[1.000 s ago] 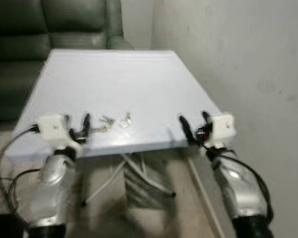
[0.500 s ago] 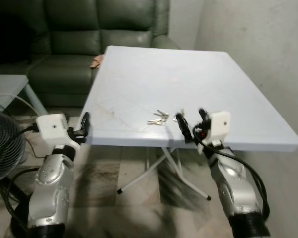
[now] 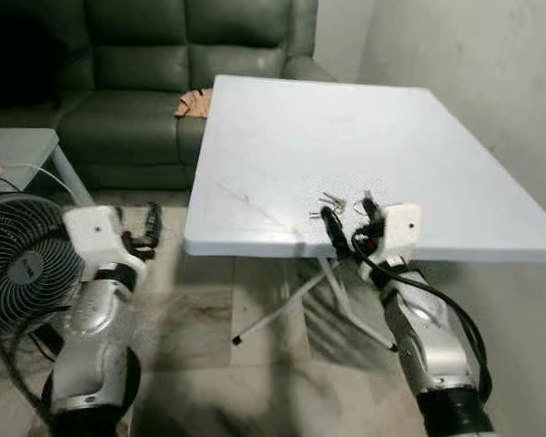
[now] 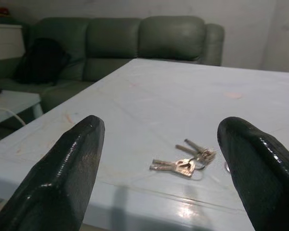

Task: Hang keys on a hook

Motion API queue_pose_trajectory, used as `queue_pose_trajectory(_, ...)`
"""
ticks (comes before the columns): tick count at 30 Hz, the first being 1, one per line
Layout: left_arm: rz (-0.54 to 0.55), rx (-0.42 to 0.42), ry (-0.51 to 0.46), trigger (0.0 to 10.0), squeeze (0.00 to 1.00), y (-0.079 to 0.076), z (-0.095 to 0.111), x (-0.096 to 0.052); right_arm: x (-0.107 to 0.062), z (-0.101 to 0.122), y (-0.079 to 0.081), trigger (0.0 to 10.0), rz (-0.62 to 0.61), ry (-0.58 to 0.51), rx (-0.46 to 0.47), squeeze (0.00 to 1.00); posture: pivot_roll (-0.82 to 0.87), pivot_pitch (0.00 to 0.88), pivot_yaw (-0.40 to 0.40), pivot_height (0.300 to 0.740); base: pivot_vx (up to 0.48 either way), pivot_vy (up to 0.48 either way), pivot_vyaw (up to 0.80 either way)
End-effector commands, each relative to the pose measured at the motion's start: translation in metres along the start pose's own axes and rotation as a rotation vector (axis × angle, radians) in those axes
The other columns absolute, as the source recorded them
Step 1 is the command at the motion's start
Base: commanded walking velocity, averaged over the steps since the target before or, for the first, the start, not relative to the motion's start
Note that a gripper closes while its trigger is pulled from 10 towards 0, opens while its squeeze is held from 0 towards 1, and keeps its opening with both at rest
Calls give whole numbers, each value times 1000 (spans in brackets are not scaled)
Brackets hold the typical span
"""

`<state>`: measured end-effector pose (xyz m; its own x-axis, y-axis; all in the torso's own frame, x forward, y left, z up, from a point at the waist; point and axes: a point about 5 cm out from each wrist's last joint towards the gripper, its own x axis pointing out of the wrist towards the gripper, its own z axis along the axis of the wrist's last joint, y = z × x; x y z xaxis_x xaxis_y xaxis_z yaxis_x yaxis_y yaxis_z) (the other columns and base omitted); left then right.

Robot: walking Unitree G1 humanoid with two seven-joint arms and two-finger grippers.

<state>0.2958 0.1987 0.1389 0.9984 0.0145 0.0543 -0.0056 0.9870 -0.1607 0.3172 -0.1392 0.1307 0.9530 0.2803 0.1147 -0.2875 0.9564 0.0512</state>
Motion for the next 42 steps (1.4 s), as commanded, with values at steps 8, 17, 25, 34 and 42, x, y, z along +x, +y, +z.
queue_pose_trajectory(8, -14, 4, 24, 10000, 0, 2, -1, 1, 4, 3, 2, 10000, 11, -7, -7, 0, -66, 0, -62, 724, 78, 0, 0)
queue_pose_trajectory(17, -24, 1, 25, 10000, 0, -1, -1, 2, 4, 3, 3, 10000, 19, -6, -10, 0, -66, 0, -61, 724, 390, 0, 0)
queue_pose_trajectory(25, -29, 3, 28, 10000, 0, -1, -1, 2, 2, 1, 3, 10000, 18, 0, -10, 0, -67, 0, -59, 724, 399, 0, 0)
queue_pose_trajectory(34, -15, 12, 5, 10000, 0, -2, 1, 2, 4, 2, 3, 10000, 25, 1, -14, 0, -65, 0, -61, 724, 206, 0, 0)
queue_pose_trajectory(42, -45, 45, -39, 10000, 0, -8, 4, 0, 8, 3, 0, 10000, 10, 25, -66, 0, -64, 0, -65, 724, 0, 0, 0)
